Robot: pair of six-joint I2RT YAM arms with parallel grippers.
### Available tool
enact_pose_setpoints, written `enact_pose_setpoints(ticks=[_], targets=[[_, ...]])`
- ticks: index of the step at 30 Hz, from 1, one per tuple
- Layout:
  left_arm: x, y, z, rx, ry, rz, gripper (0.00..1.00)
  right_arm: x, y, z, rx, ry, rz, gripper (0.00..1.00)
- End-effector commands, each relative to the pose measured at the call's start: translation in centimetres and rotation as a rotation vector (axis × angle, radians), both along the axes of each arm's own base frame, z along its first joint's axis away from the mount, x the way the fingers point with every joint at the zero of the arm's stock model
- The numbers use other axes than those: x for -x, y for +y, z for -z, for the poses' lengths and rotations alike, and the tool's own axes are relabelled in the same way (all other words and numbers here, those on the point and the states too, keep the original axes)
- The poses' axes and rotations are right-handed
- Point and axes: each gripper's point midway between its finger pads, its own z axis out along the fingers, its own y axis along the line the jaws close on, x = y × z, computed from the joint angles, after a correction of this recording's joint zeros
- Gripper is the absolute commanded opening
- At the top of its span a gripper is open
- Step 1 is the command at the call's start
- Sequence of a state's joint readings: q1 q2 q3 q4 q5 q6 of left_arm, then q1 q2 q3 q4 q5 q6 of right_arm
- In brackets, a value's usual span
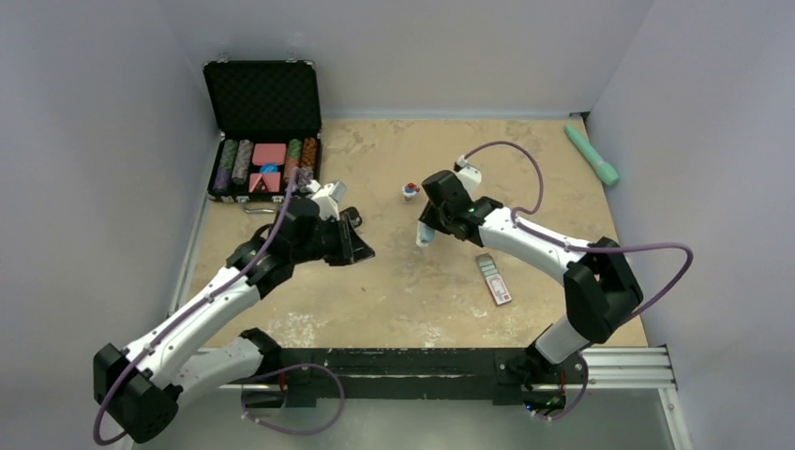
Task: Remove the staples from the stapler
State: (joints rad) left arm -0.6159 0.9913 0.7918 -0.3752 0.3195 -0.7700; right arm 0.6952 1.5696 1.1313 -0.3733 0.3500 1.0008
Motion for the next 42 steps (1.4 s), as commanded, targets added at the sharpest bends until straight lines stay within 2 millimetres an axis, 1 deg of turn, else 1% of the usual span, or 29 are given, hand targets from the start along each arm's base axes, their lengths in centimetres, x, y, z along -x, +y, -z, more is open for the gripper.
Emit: enact_pose_setpoints(ticks=[1,3,6,8,11,13,14,18,21,24,26,27,28,31,37,39,42], targets=[[-0.4,4.4,0.5,-0.179,-0.054,-0.139,0.13,-2.1,-2.7,0.2,0.107,-0.116,0.114,0.0],[-0.5,6.0,1.2,-0.241,-0.045,-0.194,0.14,-2.6,-2.7,0.9,0.135,-0.112,0.128,0.0],[-0.6,7.5,2.6,-0.302,-0.032,-0.253,0.23,-3.7,-2.5,1.7,0.169,-0.115,0.144,0.0],[-0.5,8.3,3.6,-0.334,-0.008,-0.298,0.32,-4.5,-2.2,2.0,0.176,-0.129,0.152,0.0],[-0.4,9.1,4.9,-0.36,0.017,-0.338,0.51,-5.7,-1.3,2.6,0.177,-0.15,0.133,0.0],[-0.4,9.1,5.3,-0.363,0.02,-0.343,0.57,-6.1,-0.8,3.2,0.178,-0.144,0.124,0.08],[-0.4,9.1,5.5,-0.365,0.022,-0.34,0.58,-6.2,-0.5,3.4,0.176,-0.143,0.112,0.11],[-0.6,9.1,6.0,-0.387,0.026,-0.33,0.59,-6.5,0.5,3.9,0.152,-0.143,0.078,0.22],[-0.8,9.1,6.3,-0.403,0.027,-0.329,0.59,-6.5,1.1,4.4,0.148,-0.132,0.044,0.39],[-1.0,9.0,6.6,-0.413,0.031,-0.323,0.59,-6.4,1.6,4.8,0.156,-0.118,0.01,0.73],[-1.2,8.8,6.7,-0.416,0.032,-0.317,0.58,-6.4,1.9,4.9,0.163,-0.115,-0.019,0.89],[-1.2,8.8,6.8,-0.419,0.033,-0.315,0.58,-6.4,2.1,4.8,0.165,-0.109,-0.029,0.95],[-1.3,8.7,6.8,-0.42,0.035,-0.314,0.58,-6.3,2.0,5.1,0.177,-0.098,-0.037,0.97],[-1.4,8.4,6.9,-0.416,0.032,-0.3,0.57,-6.0,2.1,4.5,0.183,-0.102,-0.05,0.99],[-1.5,7.9,6.7,-0.404,0.02,-0.272,0.57,-5.3,1.7,0.8,0.174,-0.155,-0.086,0.99],[-1.5,8.1,6.7,-0.411,0.017,-0.276,0.57,-4.8,0.8,-0.1,0.202,-0.16,-0.076,0.99],[-1.5,8.4,7.1,-0.431,0.022,-0.28,0.56,-3.4,-1.8,-0.8,0.245,-0.167,-0.025,0.98]])
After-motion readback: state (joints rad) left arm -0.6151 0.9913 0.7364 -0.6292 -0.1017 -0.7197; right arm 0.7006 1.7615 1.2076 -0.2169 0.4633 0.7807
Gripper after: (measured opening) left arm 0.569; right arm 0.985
